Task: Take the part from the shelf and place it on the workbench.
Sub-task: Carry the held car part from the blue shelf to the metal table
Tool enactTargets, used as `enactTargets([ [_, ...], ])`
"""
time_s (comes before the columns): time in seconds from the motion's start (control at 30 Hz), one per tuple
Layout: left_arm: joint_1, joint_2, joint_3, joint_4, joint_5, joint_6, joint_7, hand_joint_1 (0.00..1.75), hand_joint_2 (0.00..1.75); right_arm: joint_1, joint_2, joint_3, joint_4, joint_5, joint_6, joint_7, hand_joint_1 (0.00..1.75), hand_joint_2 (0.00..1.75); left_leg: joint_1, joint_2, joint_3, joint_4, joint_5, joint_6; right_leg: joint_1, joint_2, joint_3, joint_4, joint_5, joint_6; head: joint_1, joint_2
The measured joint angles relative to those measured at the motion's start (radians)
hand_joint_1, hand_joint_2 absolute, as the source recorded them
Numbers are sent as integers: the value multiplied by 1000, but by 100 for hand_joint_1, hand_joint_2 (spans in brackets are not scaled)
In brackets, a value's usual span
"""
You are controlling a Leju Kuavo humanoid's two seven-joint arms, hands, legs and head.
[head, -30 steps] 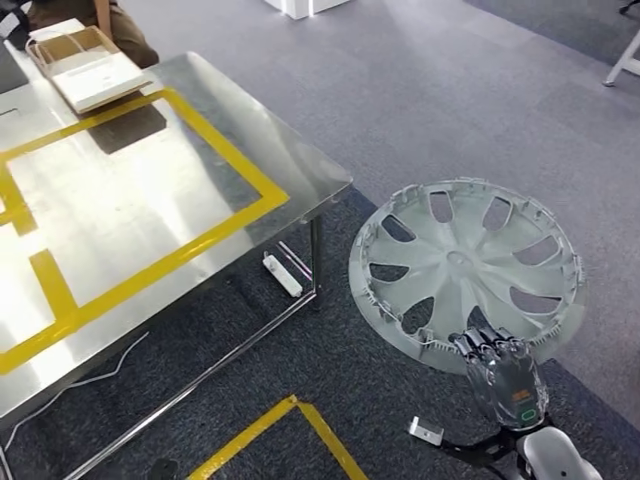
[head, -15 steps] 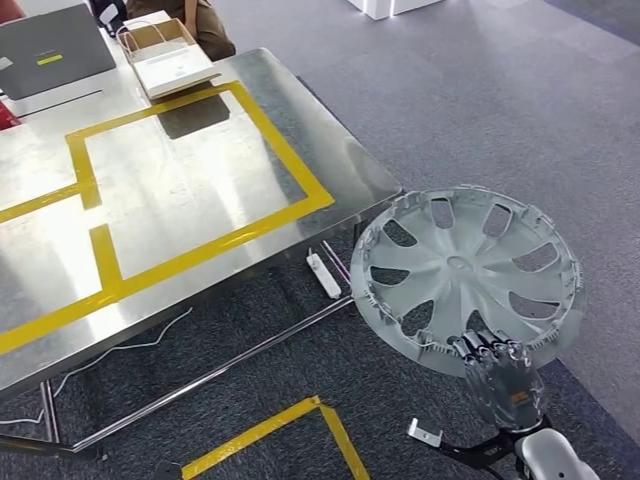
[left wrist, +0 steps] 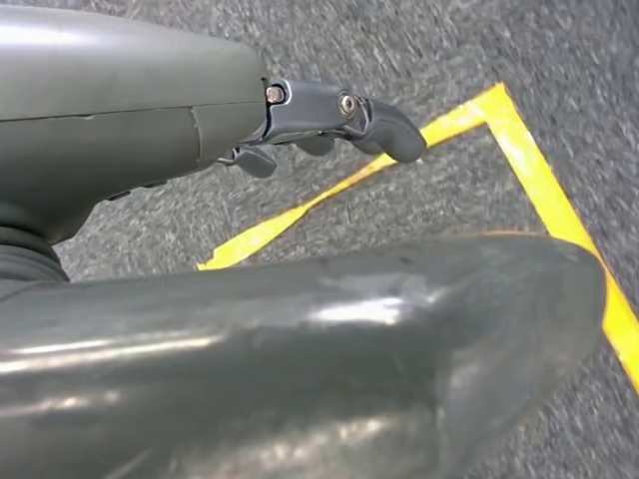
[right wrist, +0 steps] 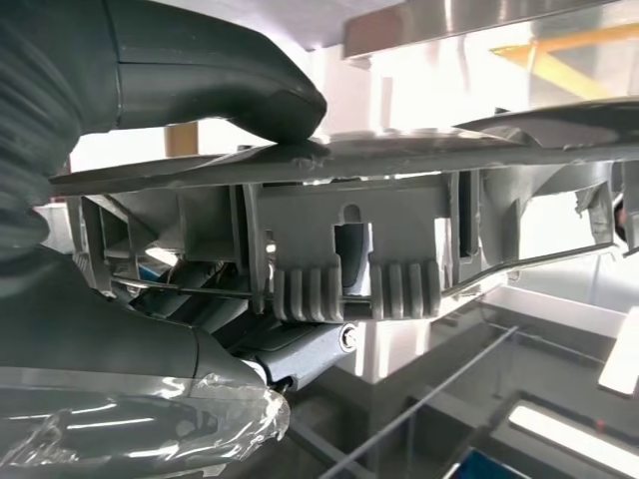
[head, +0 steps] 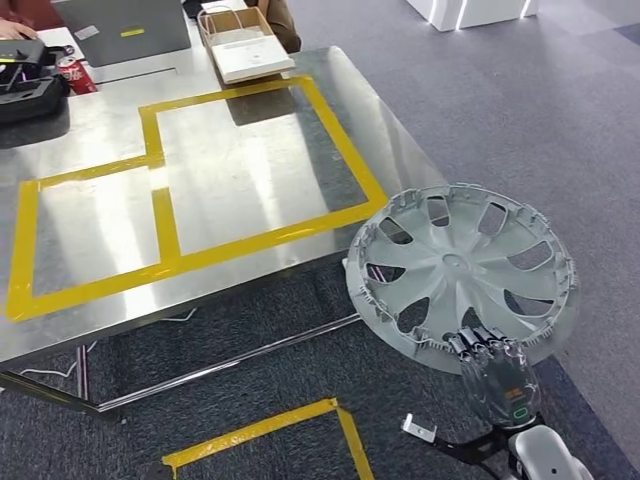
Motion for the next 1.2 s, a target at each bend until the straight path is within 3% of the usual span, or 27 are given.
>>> enactTargets([
  [0.07, -3, 0, 1, 0, 0, -1, 0, 0, 0, -1, -2, 5, 3, 0, 0, 8, 175, 175, 1, -9, 1, 0, -1, 5, 0, 31, -69, 136, -57, 5, 5, 0],
  [0.1, -3, 0, 1, 0, 0, -2, 0, 0, 0, -2, -2, 10, 6, 0, 0, 17, 175, 175, 1, -14, 2, 0, -2, 6, 0, 35, -102, 191, -72, 7, 6, 0],
  [0.13, -3, 0, 2, 0, -1, -3, -1, 0, 0, -3, -3, 17, 8, 0, 0, 28, 175, 175, 1, -19, 3, 1, -3, 6, 0, 36, -119, 212, -68, 8, 6, 0],
  [0.17, -3, 1, 3, 0, -2, -3, -1, 0, 0, -5, -4, 25, 10, 0, 0, 39, 175, 175, 2, -24, 5, 1, -4, 5, -1, 36, -115, 193, -43, 9, 6, 0],
  [0.23, -3, 1, 4, 0, -5, -6, -3, 0, 0, -9, -10, 38, 12, 0, 0, 57, 175, 175, 4, -34, 10, 4, -8, -1, -6, 37, -61, 65, 32, 12, 6, 0],
  [0.27, -3, 2, 4, 0, -6, -7, -3, 0, 0, -12, -15, 44, 13, 0, 0, 62, 175, 175, 3, -38, 11, 8, -11, -6, -8, 41, -29, 1, 57, 12, 6, 0],
  [0.33, -3, 5, 6, 0, -8, -8, -3, 0, 0, -18, -23, 53, 14, 0, 0, 67, 175, 175, 0, -42, 7, 15, -12, -12, -10, 48, 2, -61, 72, 5, 4, 0],
  [0.47, -2, 9, 8, 0, -12, -8, -3, 0, 0, -21, -34, 66, 16, 0, 0, 76, 175, 175, -5, -42, 3, 12, -3, 20, -8, 50, 0, -65, 77, -4, 3, 0],
  [0.53, -3, 10, 8, 0, -14, -8, -3, 0, 0, -23, -39, 71, 19, 0, 0, 82, 175, 175, -4, -42, 4, 7, -1, 25, -6, 50, -2, -65, 77, -10, 3, 0],
  [0.6, -3, 10, 8, 0, -15, -9, -4, 0, 0, -28, -45, 79, 23, 0, 0, 92, 175, 175, -3, -42, 5, 2, 1, 18, -3, 50, -3, -64, 76, -18, 3, 0],
  [0.7, -3, 10, 8, 0, -15, -11, -4, 0, 0, -36, -56, 98, 31, 0, 0, 116, 175, 175, 2, -42, 5, -4, 3, -21, 0, 49, -5, -64, 76, -23, 3, 0],
  [0.77, -3, 10, 8, 0, -16, -12, -5, 0, 0, -42, -66, 112, 38, 0, 0, 136, 175, 175, 4, -42, 5, -6, 3, -36, 1, 49, -5, -63, 76, -25, 4, 0],
  [1.2, -2, 11, 10, 0, -24, -14, 14, 0, 0, -78, -122, 205, 67, 0, 0, 231, 175, 175, -2, -42, 1, -2, 3, -33, -6, 49, -6, -66, 80, -23, 4, 0],
])
